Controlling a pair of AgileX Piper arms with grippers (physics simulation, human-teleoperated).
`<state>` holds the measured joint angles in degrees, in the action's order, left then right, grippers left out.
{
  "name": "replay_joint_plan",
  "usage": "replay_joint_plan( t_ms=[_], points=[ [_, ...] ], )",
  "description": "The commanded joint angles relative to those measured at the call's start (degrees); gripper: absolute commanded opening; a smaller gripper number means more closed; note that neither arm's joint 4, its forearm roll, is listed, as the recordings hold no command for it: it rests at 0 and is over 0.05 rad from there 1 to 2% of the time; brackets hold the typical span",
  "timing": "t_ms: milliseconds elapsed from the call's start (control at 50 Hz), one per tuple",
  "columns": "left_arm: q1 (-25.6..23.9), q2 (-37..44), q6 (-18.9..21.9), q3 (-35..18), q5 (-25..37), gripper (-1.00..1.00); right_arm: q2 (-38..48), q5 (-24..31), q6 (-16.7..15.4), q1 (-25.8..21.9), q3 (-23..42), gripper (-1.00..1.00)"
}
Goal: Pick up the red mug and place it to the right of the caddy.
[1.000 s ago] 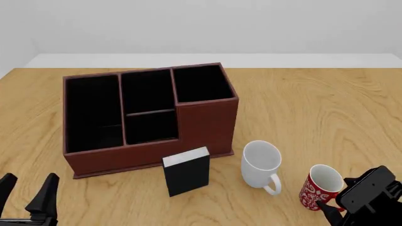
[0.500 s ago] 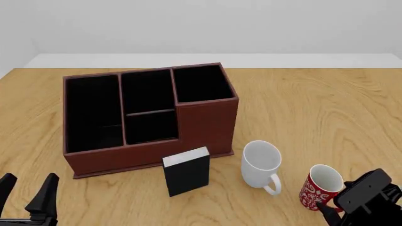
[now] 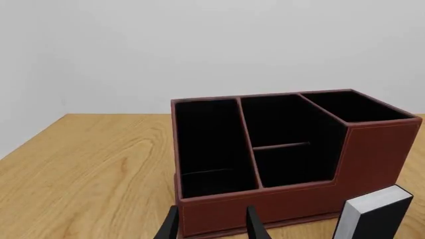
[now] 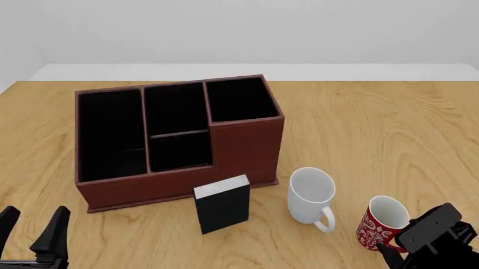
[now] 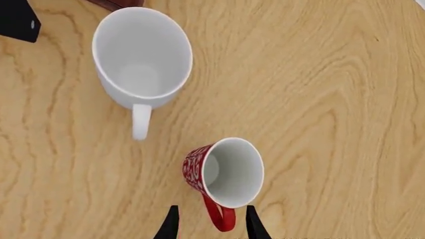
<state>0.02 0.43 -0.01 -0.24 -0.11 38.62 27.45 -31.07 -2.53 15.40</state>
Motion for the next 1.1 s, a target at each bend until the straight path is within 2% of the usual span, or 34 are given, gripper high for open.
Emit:
replay_joint_plan(
  t_ms=[20,740,1100],
  points=[
    [0.00,0.00,0.00,0.00,0.00,1.00,1.05,-1.28,-0.19,1.13,-0.58,1.00],
    [0.00,0.00,0.00,0.00,0.00,1.00,3.95,-5.37,-0.33,3.64,-2.99,1.00],
    [0.00,0.00,0.00,0.00,0.00,1.00,4.18,-5.69,-0.26,4.39,-3.30,1.00]
  ],
)
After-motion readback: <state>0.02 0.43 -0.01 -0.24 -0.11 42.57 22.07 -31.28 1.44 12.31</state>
